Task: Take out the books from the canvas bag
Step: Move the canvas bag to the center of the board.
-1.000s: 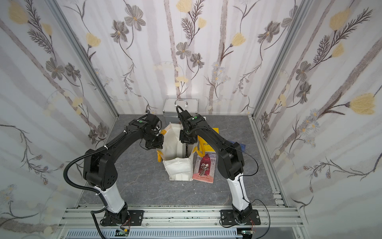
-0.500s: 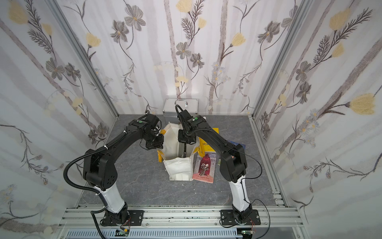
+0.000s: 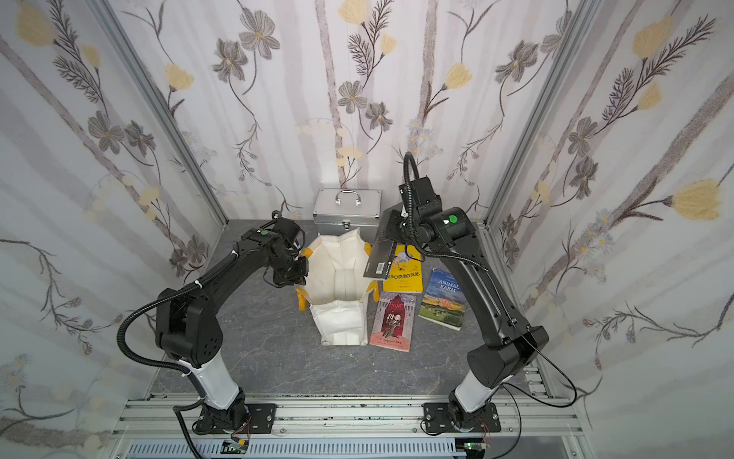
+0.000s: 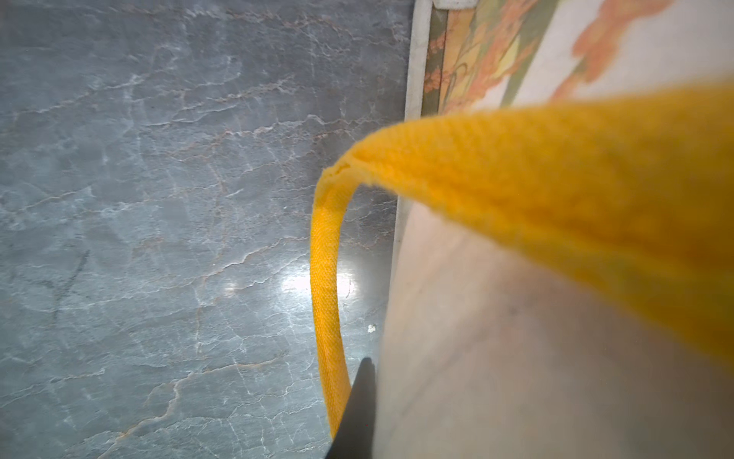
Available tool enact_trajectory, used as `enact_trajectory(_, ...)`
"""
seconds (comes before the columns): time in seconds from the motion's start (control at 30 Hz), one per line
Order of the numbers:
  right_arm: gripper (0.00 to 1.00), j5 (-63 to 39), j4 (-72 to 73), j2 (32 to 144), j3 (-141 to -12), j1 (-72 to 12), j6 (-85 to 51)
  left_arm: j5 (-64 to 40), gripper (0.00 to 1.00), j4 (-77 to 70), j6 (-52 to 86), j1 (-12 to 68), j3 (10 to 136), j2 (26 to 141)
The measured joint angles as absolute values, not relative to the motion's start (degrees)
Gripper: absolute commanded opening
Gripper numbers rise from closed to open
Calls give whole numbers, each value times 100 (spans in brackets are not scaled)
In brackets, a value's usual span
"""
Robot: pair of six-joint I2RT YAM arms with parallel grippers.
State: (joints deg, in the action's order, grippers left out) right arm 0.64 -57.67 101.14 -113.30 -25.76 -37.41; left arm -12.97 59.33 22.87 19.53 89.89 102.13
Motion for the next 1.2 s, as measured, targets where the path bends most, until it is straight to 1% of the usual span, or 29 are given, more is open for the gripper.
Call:
enact_trajectory(0.13,0,517,-5867,9915,-11207,-2211,-3623,-1066,0,6071,2287,1684,9013,10138)
enact_trajectory(0.23,0,819,-6167,10106,-11231,-2169,-3483,-899,0,6195,2340,1387,9070,10121)
enact_trajectory(0.33,1,1092,-6626,10763,-11316,-2213,-3426,-760,0,6368,2432,1173,9349,10200)
enact_trajectory(0.43,1,1498,-7067,11695,-11476,-2477,-3336,-720,0,6436,2467,1131,9684,10344)
enact_trajectory(0.6,3,1925,-7520,13203,-12538,-3006,-3166,-770,0,6504,2467,1096,9942,10501)
enact_trajectory(0.67,4,1959,-7513,13673,-12892,-3083,-3162,-775,0,6532,2464,1070,9950,10501)
enact_trajectory(0.73,9,1844,-7408,13961,-13017,-3151,-3124,-784,0,6541,2464,1037,9950,10501)
enact_trajectory(0.83,11,1352,-7081,14204,-13047,-3240,-3192,-799,0,6589,2451,967,9950,10501)
enact_trajectory(0.9,12,919,-6549,14258,-12842,-3319,-3380,-792,0,6622,2436,913,9950,10499)
enact_trajectory(0.93,15,757,-6267,14256,-12687,-3356,-3481,-775,0,6637,2436,888,9950,10495)
enact_trajectory(0.97,33,596,-5986,14256,-12564,-3413,-3588,-760,0,6659,2434,867,9961,10492)
enact_trajectory(1.0,61,462,-5743,14261,-12499,-3454,-3708,-751,0,6687,2429,845,9988,10492)
enact_trajectory(1.03,69,314,-5509,14285,-12488,-3487,-3826,-738,0,6707,2418,836,10012,10492)
enact_trajectory(1.07,73,130,-5218,14306,-12488,-3511,-3938,-718,0,6729,2418,825,10053,10492)
enact_trajectory(1.13,77,-237,-4644,14324,-12490,-3546,-4150,-683,0,6759,2399,805,10127,10506)
enact_trajectory(1.2,82,-360,-4230,14265,-12414,-3548,-4313,-670,0,6796,2383,749,10267,10608)
